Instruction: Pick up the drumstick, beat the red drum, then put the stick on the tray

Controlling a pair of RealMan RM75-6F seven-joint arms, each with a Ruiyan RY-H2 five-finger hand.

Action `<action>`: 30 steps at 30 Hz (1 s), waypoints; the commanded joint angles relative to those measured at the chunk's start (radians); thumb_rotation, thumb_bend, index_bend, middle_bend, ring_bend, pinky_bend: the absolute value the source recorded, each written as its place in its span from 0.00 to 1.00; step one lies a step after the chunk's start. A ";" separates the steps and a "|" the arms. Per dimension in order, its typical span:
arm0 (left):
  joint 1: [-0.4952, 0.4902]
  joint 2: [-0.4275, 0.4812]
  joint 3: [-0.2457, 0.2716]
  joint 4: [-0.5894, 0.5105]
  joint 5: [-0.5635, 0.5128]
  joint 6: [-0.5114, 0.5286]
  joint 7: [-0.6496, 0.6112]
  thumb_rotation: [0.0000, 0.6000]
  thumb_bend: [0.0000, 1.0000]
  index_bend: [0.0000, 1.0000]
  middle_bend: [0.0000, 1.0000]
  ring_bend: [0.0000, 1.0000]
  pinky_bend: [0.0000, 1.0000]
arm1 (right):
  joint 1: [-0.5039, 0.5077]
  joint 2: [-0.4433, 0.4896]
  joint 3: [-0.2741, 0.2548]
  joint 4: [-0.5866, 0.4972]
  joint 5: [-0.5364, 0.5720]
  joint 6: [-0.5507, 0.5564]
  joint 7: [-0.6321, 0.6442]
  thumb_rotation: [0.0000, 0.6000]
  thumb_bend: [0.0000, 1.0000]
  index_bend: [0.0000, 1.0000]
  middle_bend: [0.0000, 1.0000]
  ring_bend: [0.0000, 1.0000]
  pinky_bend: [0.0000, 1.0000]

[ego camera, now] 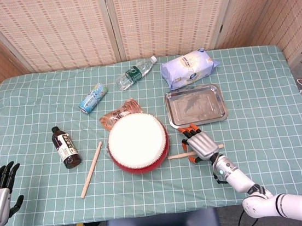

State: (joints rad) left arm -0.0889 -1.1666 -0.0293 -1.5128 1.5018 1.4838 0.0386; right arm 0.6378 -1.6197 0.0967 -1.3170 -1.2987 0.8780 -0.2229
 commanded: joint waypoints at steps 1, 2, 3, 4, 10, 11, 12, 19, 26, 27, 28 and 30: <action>-0.001 0.000 0.000 0.002 0.000 -0.001 -0.002 1.00 0.28 0.03 0.00 0.00 0.05 | 0.004 0.001 -0.001 -0.001 0.009 -0.009 -0.010 1.00 0.30 0.48 0.06 0.00 0.00; -0.001 0.000 0.000 0.003 0.001 -0.002 -0.003 1.00 0.28 0.03 0.00 0.00 0.05 | 0.006 0.001 -0.001 -0.002 0.014 -0.013 -0.014 1.00 0.30 0.48 0.06 0.00 0.00; -0.001 0.000 0.001 0.003 0.002 -0.003 -0.005 1.00 0.28 0.03 0.00 0.00 0.05 | 0.007 0.001 -0.001 -0.003 0.017 -0.014 -0.016 1.00 0.30 0.47 0.06 0.00 0.00; -0.002 0.000 0.002 0.003 0.004 -0.003 -0.007 1.00 0.28 0.03 0.00 0.00 0.05 | 0.007 0.001 -0.001 -0.003 0.021 -0.016 -0.018 1.00 0.30 0.47 0.06 0.00 0.00; -0.003 -0.003 0.003 0.012 0.003 -0.008 -0.016 1.00 0.28 0.03 0.00 0.00 0.05 | 0.012 0.000 -0.005 -0.002 0.042 -0.031 -0.032 1.00 0.31 0.47 0.06 0.00 0.00; -0.003 -0.004 0.003 0.014 0.003 -0.009 -0.018 1.00 0.28 0.03 0.00 0.00 0.05 | 0.013 0.000 -0.006 -0.001 0.045 -0.034 -0.034 1.00 0.31 0.47 0.06 0.00 0.00; -0.003 -0.004 0.003 0.016 0.003 -0.010 -0.020 1.00 0.28 0.03 0.00 0.00 0.05 | 0.014 -0.001 -0.007 -0.001 0.046 -0.035 -0.036 1.00 0.32 0.47 0.06 0.00 0.00; -0.002 -0.008 0.004 0.025 0.001 -0.011 -0.028 1.00 0.28 0.03 0.00 0.00 0.05 | 0.020 -0.009 -0.010 0.006 0.055 -0.041 -0.042 1.00 0.38 0.51 0.06 0.00 0.00; -0.001 -0.010 0.005 0.031 0.000 -0.011 -0.034 1.00 0.28 0.03 0.00 0.00 0.05 | 0.020 -0.012 -0.013 0.011 0.060 -0.041 -0.041 1.00 0.42 0.57 0.08 0.00 0.00; 0.000 -0.010 0.005 0.033 0.000 -0.011 -0.036 1.00 0.28 0.03 0.00 0.00 0.05 | 0.020 -0.011 -0.014 0.011 0.062 -0.043 -0.042 1.00 0.42 0.57 0.08 0.00 0.00; 0.000 -0.011 0.006 0.035 0.000 -0.011 -0.037 1.00 0.28 0.03 0.00 0.00 0.05 | 0.020 -0.010 -0.014 0.009 0.062 -0.042 -0.041 1.00 0.43 0.57 0.08 0.00 0.00; 0.002 -0.011 0.006 0.038 0.001 -0.008 -0.041 1.00 0.28 0.03 0.00 0.00 0.05 | 0.004 0.013 -0.005 -0.025 0.035 -0.002 0.009 1.00 0.43 0.58 0.09 0.00 0.00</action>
State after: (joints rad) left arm -0.0873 -1.1776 -0.0232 -1.4754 1.5029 1.4753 -0.0022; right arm 0.6525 -1.6232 0.0861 -1.3186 -1.2443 0.8481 -0.2492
